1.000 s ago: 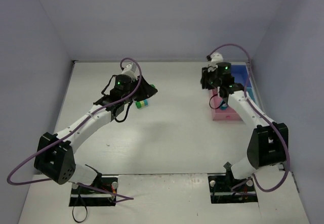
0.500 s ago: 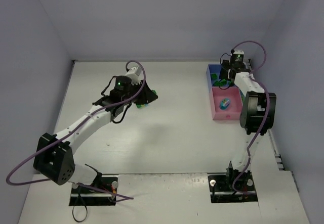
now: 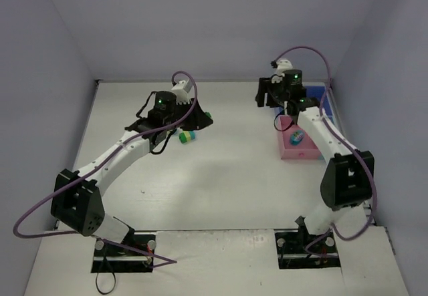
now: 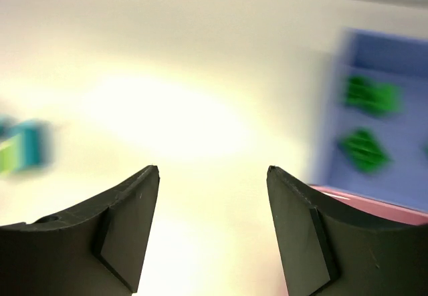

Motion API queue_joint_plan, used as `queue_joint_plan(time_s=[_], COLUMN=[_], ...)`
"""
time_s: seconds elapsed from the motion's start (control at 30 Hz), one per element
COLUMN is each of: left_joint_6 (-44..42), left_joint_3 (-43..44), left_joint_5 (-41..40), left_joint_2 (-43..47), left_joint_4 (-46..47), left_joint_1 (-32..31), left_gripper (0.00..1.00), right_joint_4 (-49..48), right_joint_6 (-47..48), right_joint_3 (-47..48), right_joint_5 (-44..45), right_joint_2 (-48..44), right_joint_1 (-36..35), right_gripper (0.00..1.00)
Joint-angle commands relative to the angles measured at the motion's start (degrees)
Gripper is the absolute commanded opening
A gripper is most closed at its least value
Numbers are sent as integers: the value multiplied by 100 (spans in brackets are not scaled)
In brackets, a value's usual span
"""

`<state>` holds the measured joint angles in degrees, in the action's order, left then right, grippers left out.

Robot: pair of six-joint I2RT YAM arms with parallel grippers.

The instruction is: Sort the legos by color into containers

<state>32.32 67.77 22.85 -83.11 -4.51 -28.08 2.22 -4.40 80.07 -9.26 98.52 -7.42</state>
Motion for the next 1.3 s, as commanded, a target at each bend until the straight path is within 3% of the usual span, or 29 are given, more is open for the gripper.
queue_joint_plan(time_s=[0.0, 0.2, 0.5, 1.27], left_joint_6=[853, 2259, 3253, 4002], left_joint_3=[237, 132, -123, -457], left_joint_5=[351, 378, 342, 615], left_joint_2=[-91, -153, 41, 146], left_joint_4=[800, 1347, 2059, 2798], left_joint_1=[39, 48, 39, 21], left_gripper=[0, 0, 0, 1], right_joint_4=[-669, -1302, -1557, -2172], right_joint_6=[290, 766, 818, 704], right_joint_3=[-500, -1353, -1495, -1231], right_joint_5=[-1042, -1412, -1974, -1711], right_joint_2=[-1017, -1932, -2241, -1898], right_joint_1=[-741, -1779, -2123, -2352], right_gripper=[62, 65, 66, 53])
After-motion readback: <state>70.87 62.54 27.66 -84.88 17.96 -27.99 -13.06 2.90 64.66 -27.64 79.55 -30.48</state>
